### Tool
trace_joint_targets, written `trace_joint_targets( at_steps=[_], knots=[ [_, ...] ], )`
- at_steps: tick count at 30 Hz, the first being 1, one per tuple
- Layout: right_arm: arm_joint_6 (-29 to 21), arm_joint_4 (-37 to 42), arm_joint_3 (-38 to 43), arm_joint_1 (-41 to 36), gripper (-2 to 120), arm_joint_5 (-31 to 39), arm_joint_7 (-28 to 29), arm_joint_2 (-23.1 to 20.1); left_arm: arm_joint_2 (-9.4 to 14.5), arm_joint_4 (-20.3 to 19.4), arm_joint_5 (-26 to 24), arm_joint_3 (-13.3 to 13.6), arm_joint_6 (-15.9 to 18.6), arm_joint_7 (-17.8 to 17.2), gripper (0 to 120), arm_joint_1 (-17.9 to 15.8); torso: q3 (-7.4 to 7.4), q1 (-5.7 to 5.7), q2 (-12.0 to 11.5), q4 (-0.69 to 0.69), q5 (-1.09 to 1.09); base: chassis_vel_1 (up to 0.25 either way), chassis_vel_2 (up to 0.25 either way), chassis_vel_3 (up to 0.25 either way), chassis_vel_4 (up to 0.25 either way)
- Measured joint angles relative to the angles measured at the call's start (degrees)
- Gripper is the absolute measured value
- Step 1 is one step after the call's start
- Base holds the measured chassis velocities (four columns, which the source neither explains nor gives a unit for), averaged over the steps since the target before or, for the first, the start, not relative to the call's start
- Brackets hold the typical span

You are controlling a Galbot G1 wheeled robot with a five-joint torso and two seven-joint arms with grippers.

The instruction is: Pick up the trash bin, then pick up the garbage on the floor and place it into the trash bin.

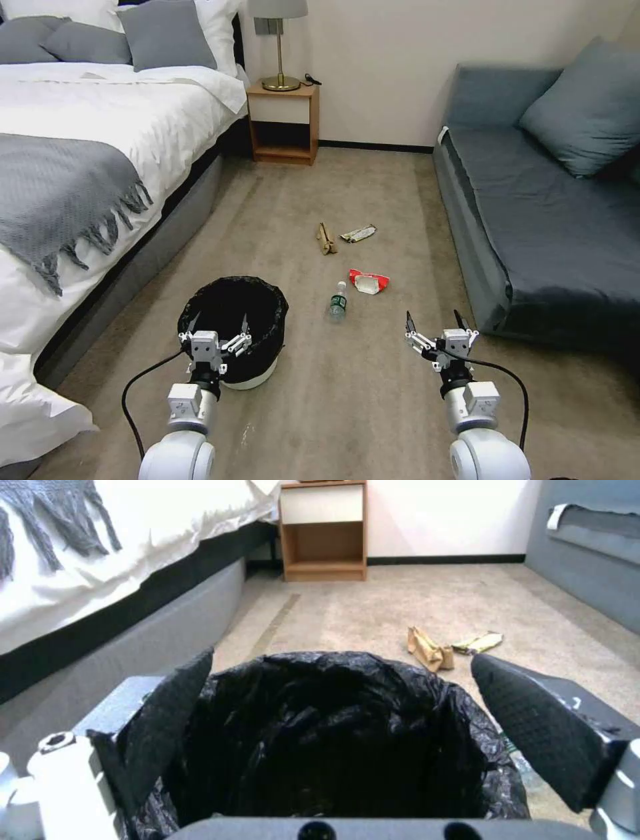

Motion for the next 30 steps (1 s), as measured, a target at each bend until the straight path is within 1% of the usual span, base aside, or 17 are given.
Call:
trace_joint_targets(
  at_steps=[17, 18, 19, 21, 22, 23, 24, 25, 26, 27, 28, 29, 30],
  knots=[
    [0.0, 0.0, 0.0, 0.0, 100, 0.0, 0.0, 0.0, 0.0, 0.0, -0.1, 0.0, 0.2, -0.2, 100, 0.0, 0.00, 0.00, 0.0, 0.00, 0.00, 0.000, 0.000, 0.000, 0.000],
    [-0.2, 0.0, 0.0, -0.1, 100, 0.3, 0.2, 0.0, 0.1, -0.4, -1.1, 0.2, 1.3, -1.3, 100, -0.1, 0.00, 0.00, 0.0, 0.00, 0.00, 0.000, 0.000, 0.000, 0.000],
    [-0.2, 0.0, 0.0, -0.1, 100, 0.3, 0.2, 0.0, 0.1, -0.4, -1.1, 0.2, 1.3, -1.3, 100, -0.1, 0.00, 0.00, 0.0, 0.00, 0.00, 0.000, 0.000, 0.000, 0.000],
    [-2.5, 1.9, -0.5, -1.4, 100, 3.9, 3.1, -0.8, 0.5, -2.4, -5.0, 1.2, 6.0, -6.4, 100, -0.5, 0.00, 0.00, 0.0, 0.00, 0.01, 0.000, 0.000, 0.000, 0.000],
    [-2.5, 1.9, -0.5, -1.4, 100, 3.9, 3.1, -0.8, 0.5, -2.4, -5.0, 1.2, 6.0, -6.4, 100, -0.5, 0.00, 0.00, 0.0, 0.00, 0.01, 0.000, 0.000, 0.000, 0.000],
    [-3.4, 2.6, -0.7, -1.9, 100, 5.3, 4.2, -1.1, 0.6, -3.1, -6.5, 1.6, 7.7, -8.1, 100, -0.6, 0.00, 0.00, 0.0, 0.00, 0.00, 0.000, 0.000, 0.000, 0.000],
    [-5.3, 4.0, -1.2, -3.0, 100, 8.1, 6.5, -1.6, 0.9, -4.4, -9.1, 2.2, 10.9, -11.3, 100, -0.9, 0.00, 0.00, 0.0, -0.01, 0.00, 0.000, 0.000, 0.000, 0.000],
    [-7.1, 5.5, -1.6, -4.0, 100, 10.8, 8.7, -2.2, 1.1, -5.5, -11.2, 2.7, 13.2, -13.9, 100, -1.2, 0.00, 0.00, 0.0, 0.00, 0.00, 0.000, 0.000, 0.000, 0.000],
    [-7.1, 5.5, -1.6, -4.0, 100, 10.8, 8.7, -2.2, 1.1, -5.5, -11.2, 2.7, 13.2, -13.9, 100, -1.2, 0.00, 0.00, 0.0, 0.00, 0.00, 0.000, 0.000, 0.000, 0.000],
    [-7.8, 6.0, -1.8, -4.4, 100, 11.9, 9.6, -2.4, 1.2, -6.1, -11.9, 2.8, 13.9, -14.8, 100, -1.5, 0.00, 0.00, 0.0, 0.00, -0.01, 0.000, 0.000, 0.000, 0.000],
    [-10.0, 7.7, -2.3, -5.7, 100, 15.3, 12.3, -3.1, 1.4, -7.1, -12.4, 2.8, 14.6, -16.0, 100, -2.2, -0.01, 0.00, 0.0, -0.01, 0.02, 0.000, 0.000, 0.000, 0.000],
    [-11.7, 9.1, -2.7, -6.7, 100, 17.9, 14.5, -3.6, 1.5, -7.2, -12.3, 2.8, 15.2, -16.3, 100, -2.3, 0.00, 0.01, 0.0, -0.01, 0.01, 0.000, 0.000, 0.000, 0.000],
    [-11.7, 9.1, -2.7, -6.7, 100, 17.9, 14.5, -3.6, 1.5, -7.2, -12.3, 2.8, 15.2, -16.3, 100, -2.3, 0.00, 0.01, 0.0, -0.01, 0.01, 0.000, 0.000, 0.000, 0.000]
  ],
)
